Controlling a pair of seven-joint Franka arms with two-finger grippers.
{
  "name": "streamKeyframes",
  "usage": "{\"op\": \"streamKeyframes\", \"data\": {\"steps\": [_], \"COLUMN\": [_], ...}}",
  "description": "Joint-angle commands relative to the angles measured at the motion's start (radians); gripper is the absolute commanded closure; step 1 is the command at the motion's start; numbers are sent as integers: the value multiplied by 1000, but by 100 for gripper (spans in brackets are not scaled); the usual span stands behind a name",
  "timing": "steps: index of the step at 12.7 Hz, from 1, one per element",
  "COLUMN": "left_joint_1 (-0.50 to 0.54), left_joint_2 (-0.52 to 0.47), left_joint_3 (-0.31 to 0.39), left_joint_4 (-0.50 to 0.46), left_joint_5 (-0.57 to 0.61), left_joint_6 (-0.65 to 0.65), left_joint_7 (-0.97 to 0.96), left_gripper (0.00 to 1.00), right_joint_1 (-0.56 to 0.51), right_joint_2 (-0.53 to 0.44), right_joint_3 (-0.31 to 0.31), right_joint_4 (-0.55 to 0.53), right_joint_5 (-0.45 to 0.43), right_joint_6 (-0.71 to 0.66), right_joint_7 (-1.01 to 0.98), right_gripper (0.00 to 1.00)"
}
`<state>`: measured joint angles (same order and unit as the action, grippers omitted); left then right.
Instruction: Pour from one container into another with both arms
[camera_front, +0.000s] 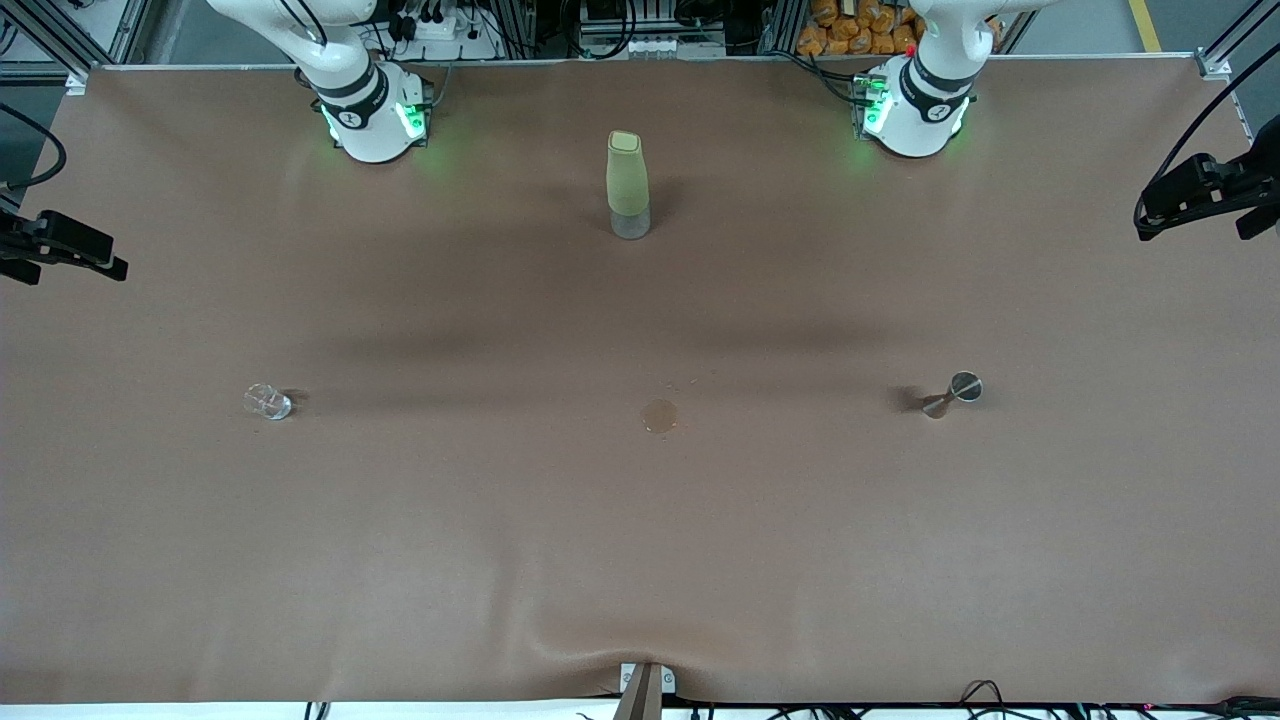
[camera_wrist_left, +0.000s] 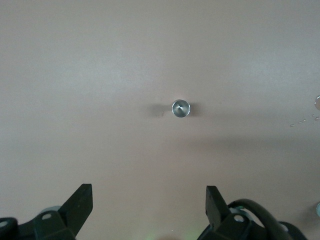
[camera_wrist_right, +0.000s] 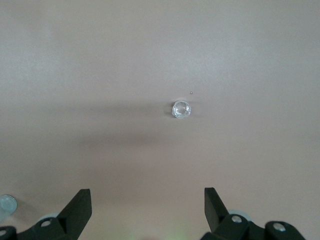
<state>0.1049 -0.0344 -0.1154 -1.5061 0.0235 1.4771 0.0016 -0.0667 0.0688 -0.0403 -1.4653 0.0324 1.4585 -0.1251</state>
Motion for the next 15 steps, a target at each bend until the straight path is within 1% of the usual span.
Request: {"op": "streamKeyframes", "data": {"steps": [1,9,11,12,13,14,15], "left_joint_1": [6,12,19,25,42,85,151], "left_joint_2": [-1,-1,-2,-1,-1,1,5], "left_joint_3": [-1,8,9,10,10,11,13], "left_joint_4": [17,7,7,4,-6,-26,-66], "left_joint_5": [-2,-17,-19,-20,-37,-97,-172], "left_joint_6": [-17,-29,-32,-29,-17,12,47], "left_joint_7": [18,18,24,40,90,172,289], "left_gripper": [0,0,0,0,0,0,0], "right_joint_1": [15,2,5,8,5,4,4], "right_joint_2": [2,2,2,2,3,3,2], "right_joint_3": [-10,-15,-15,-15,-13,-13,-15], "right_joint_4": [10,11,11,11,11,11,11], "right_joint_5": [-22,-20,-20,-25,-22,-20,-22], "right_joint_6": [-9,-9,-7,-4,-4,-4,-4], "right_joint_7": [19,22,89,88,88,84,82], "right_gripper": [0,0,0,0,0,0,0]}}
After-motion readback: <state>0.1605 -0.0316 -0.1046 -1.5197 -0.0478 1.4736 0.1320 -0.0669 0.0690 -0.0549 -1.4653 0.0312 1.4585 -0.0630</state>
